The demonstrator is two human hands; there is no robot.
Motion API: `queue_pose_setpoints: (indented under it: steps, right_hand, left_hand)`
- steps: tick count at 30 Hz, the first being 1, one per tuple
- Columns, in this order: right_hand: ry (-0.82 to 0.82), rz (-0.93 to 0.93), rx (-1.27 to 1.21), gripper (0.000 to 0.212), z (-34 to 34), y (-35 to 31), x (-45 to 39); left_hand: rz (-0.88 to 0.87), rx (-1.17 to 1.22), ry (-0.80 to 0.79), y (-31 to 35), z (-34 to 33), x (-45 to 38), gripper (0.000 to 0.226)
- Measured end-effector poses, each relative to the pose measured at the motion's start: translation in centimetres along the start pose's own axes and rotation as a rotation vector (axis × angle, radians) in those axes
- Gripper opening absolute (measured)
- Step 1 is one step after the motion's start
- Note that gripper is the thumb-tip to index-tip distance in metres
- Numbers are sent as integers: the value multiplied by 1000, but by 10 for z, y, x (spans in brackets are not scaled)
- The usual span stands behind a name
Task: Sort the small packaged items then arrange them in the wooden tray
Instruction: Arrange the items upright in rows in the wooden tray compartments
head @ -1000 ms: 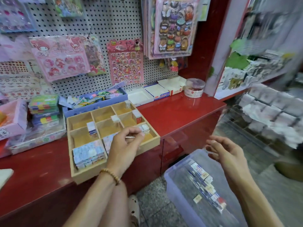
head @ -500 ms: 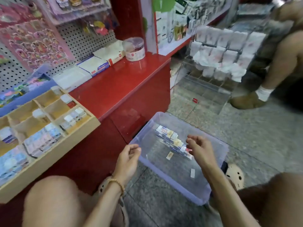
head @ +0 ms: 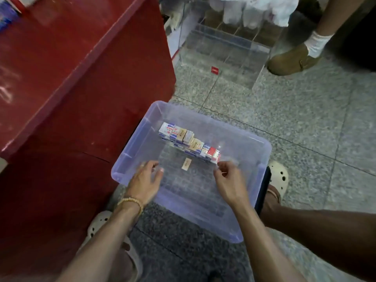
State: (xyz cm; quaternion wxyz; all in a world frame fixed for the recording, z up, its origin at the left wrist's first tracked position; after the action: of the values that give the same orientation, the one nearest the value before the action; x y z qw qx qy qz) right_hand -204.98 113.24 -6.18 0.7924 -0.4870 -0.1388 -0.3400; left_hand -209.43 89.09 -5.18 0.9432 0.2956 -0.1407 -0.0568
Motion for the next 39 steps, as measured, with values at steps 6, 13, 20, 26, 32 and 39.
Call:
queue_pose_setpoints:
  steps: [6,13,20,26,32,39]
  right_hand:
    - [-22,-127,40,39,-48,33,-62]
    - [114,-355,-118,85,-87,55,-139]
    - [140,-531,-222,96,-106,63,-170]
    - [70,-476,-344,56,-111,61,-178]
    - [-3,-524,-417,33,-121,52,-188]
    - [-71,-611,-586,27,-114,57,-194]
  left_hand:
    - [5,-310,74,-16,-22,-8,34]
    - [-55,-322,125,-17,-25,-11,43]
    - [-28,-315,136,-15,-25,-12,46]
    - [-35,-305,121,-16,-26,-13,47]
    - [-33,-330,124,-16,-25,-14,46]
    - [-61,-328,116,-17,-26,-14,46]
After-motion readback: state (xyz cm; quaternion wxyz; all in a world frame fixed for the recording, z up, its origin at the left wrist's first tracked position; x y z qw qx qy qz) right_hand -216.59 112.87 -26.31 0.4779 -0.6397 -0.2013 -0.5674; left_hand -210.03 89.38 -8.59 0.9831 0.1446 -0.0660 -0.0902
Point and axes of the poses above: each hand's wrist, its own x-axis away from the middle knuckle, its own z-axis out of the back of the hand, y = z × x, the point moved 3 cm from there along -x, towards the middle knuckle, and after that the axes turned 10 degrees about -z, right-handed, at the moved point
